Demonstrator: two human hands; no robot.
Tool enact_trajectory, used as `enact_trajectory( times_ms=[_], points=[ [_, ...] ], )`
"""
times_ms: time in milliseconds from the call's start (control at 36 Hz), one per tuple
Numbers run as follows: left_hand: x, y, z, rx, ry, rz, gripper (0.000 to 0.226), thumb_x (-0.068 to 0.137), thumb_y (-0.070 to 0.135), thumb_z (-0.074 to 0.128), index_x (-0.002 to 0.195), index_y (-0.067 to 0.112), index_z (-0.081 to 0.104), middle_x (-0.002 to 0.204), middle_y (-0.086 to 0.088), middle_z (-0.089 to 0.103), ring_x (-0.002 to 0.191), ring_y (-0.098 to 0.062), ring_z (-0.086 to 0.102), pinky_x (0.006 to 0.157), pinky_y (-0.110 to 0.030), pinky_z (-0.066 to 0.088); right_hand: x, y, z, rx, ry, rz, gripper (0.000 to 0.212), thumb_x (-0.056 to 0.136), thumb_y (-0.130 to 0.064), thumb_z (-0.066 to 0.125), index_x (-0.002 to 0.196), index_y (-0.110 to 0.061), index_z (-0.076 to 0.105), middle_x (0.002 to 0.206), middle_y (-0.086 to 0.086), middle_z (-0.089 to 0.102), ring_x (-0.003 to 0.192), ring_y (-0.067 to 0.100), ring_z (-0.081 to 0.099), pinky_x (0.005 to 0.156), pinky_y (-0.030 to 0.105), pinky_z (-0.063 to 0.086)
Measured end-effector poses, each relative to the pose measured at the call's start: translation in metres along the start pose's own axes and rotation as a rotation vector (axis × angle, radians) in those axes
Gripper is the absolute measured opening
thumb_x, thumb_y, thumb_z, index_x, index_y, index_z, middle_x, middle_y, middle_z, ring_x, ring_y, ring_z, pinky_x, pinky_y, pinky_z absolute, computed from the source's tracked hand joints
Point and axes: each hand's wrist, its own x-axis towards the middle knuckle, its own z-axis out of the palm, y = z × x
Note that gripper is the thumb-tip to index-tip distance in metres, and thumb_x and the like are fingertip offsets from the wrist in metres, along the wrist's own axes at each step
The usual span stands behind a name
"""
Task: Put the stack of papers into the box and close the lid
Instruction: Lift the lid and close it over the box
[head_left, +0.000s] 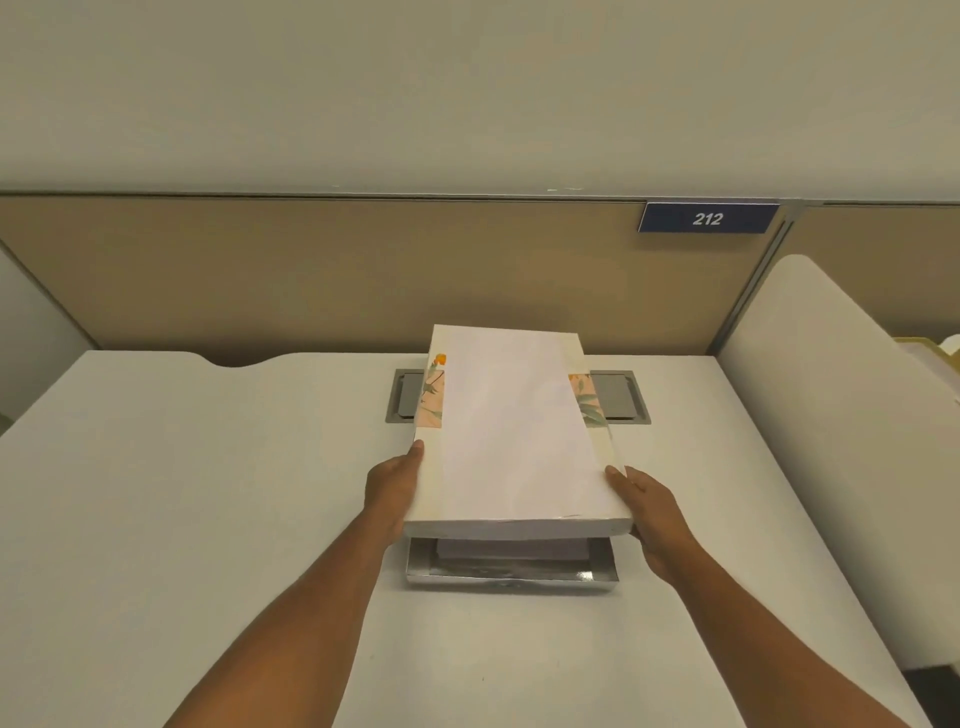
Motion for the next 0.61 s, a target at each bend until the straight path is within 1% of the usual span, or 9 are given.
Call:
enact_trajectory(
  times_ms=[56,111,167,250,333,389,500,556,611],
  points=[
    [0.006,-0.002,0.003,0.016,0.004,-0.01,0.041,0.094,0.055,0.053,0.077,0.019,0.061,0.083,-0.002,0.067,0.072,-0.02,0.061,0.057,-0.028,0.043,0.005,0.003,0.002,-0.044,0.053,0.001,0.043,0.093,-0.043,0.063,0.122,-0.012,0.059,0.115,0.002,0.066,0.107,0.025,0.061,0.099,0.048,0.05],
    [0.01,-0.004,0.005,0.03,0.017,-0.024,0.043,0.093,0.055,0.054,0.074,0.017,0.06,0.085,-0.005,0.066,0.074,-0.024,0.061,0.064,-0.031,0.046,0.009,0.007,0.003,-0.068,0.08,0.005,0.04,0.093,-0.044,0.063,0.123,-0.02,0.053,0.116,-0.002,0.059,0.105,0.022,0.056,0.096,0.041,0.047],
    [0.014,-0.008,0.006,0.04,0.035,-0.045,0.046,0.091,0.055,0.056,0.071,0.014,0.058,0.086,-0.008,0.065,0.079,-0.028,0.059,0.072,-0.035,0.047,0.013,0.012,0.003,-0.103,0.072,0.017,0.037,0.092,-0.046,0.063,0.118,-0.02,0.052,0.119,0.003,0.055,0.108,0.023,0.052,0.091,0.037,0.044],
    [0.016,-0.016,0.005,0.044,0.029,-0.084,0.046,0.09,0.056,0.058,0.075,0.012,0.054,0.089,-0.011,0.059,0.081,-0.028,0.056,0.075,-0.037,0.046,0.012,0.022,0.002,-0.147,0.092,0.059,0.052,0.094,-0.045,0.061,0.132,-0.01,0.057,0.133,0.005,0.059,0.121,0.028,0.055,0.098,0.044,0.048],
    [0.013,-0.026,0.004,0.042,0.007,-0.108,0.047,0.09,0.056,0.058,0.077,0.012,0.053,0.091,-0.013,0.061,0.084,-0.029,0.058,0.076,-0.039,0.047,0.007,0.031,0.0,-0.137,0.08,0.086,0.055,0.093,-0.045,0.062,0.138,-0.013,0.056,0.136,0.008,0.06,0.123,0.03,0.056,0.085,0.039,0.05],
    [0.01,-0.03,0.002,0.024,0.003,-0.118,0.046,0.09,0.055,0.059,0.077,0.011,0.056,0.094,-0.012,0.064,0.086,-0.03,0.061,0.079,-0.04,0.049,0.004,0.036,-0.003,-0.138,0.06,0.1,0.056,0.093,-0.046,0.062,0.138,-0.013,0.056,0.135,0.006,0.061,0.121,0.029,0.058,0.083,0.037,0.05],
    [0.002,-0.038,-0.006,-0.009,-0.018,-0.141,0.043,0.088,0.052,0.064,0.081,0.009,0.06,0.1,-0.014,0.069,0.096,-0.034,0.066,0.088,-0.044,0.054,-0.006,0.046,-0.004,-0.145,0.006,0.121,0.054,0.092,-0.044,0.063,0.134,-0.009,0.059,0.125,0.006,0.068,0.109,0.027,0.064,0.083,0.038,0.053],
    [-0.004,-0.042,-0.011,-0.031,-0.047,-0.158,0.039,0.086,0.049,0.068,0.083,0.011,0.063,0.104,-0.013,0.071,0.099,-0.034,0.068,0.091,-0.044,0.055,-0.013,0.049,-0.004,-0.147,-0.001,0.109,0.052,0.093,-0.043,0.061,0.123,-0.001,0.062,0.105,0.004,0.067,0.091,0.024,0.062,0.078,0.035,0.053],
    [-0.01,-0.048,-0.017,-0.025,-0.08,-0.17,0.04,0.085,0.05,0.069,0.081,0.011,0.063,0.103,-0.011,0.071,0.092,-0.03,0.067,0.087,-0.04,0.054,-0.02,0.05,-0.004,-0.171,0.0,0.083,0.056,0.094,-0.043,0.06,0.112,0.011,0.057,0.088,0.004,0.056,0.081,0.02,0.052,0.074,0.034,0.049]
  ],
)
